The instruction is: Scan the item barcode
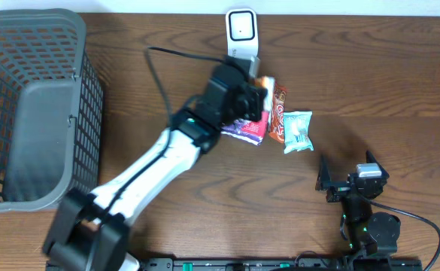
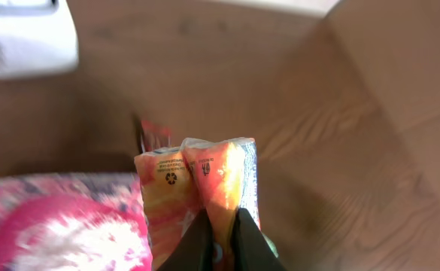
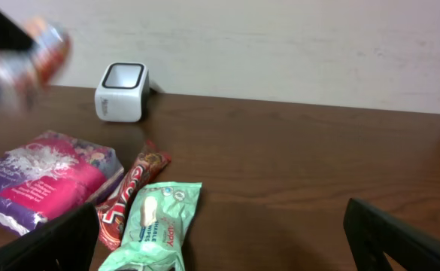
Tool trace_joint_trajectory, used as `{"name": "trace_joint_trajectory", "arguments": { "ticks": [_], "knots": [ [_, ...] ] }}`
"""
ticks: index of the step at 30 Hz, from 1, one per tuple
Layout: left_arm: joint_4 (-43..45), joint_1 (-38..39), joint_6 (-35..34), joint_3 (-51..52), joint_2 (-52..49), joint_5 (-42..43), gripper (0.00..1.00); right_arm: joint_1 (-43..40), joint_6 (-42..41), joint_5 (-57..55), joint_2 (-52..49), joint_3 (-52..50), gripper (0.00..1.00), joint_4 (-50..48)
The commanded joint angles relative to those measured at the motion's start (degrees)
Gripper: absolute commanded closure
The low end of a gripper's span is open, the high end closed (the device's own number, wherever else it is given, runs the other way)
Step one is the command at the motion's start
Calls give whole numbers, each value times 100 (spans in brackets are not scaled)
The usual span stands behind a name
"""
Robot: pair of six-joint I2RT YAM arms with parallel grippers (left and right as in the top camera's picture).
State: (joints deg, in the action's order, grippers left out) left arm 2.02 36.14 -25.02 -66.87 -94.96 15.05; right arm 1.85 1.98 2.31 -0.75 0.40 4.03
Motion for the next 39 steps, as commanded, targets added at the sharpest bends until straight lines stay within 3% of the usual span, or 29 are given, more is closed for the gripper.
{"name": "trace_joint_trajectory", "arguments": {
  "ticks": [1,8,9,12,19,26,32,35,37,38,39],
  "knots": [
    [136,278,142,-22,-531,-142,87,50,44,-7,11,-4,1,24],
    [472,369,140,-22,-813,-142,85,50,42,-7,11,-4,1,24],
    [549,369,140,-22,-811,-142,78,50,44,-7,11,-4,1,24],
    [756,369,142,-22,-793,-140,41,50,42,-7,11,-4,1,24],
    [780,118,144,-22,-341,-140,33,50,42,-7,11,-4,1,24],
    [-55,-586,155,-22,887,-142,33,50,42,-7,11,-4,1,24],
    [-1878,-1617,990,-22,2304,-142,33,50,44,-7,11,-4,1,24],
    [-2645,-2166,1040,-22,2859,-146,34,50,42,-7,11,-4,1,24],
    [-3139,-2500,1040,-22,3176,-149,43,50,44,-7,11,-4,1,24],
    [-3585,-2802,1040,-22,3442,-247,60,50,44,-7,11,-4,1,24],
    [-3823,-2955,1043,-22,3574,-341,66,50,44,-7,11,-4,1,24]
  ]
}}
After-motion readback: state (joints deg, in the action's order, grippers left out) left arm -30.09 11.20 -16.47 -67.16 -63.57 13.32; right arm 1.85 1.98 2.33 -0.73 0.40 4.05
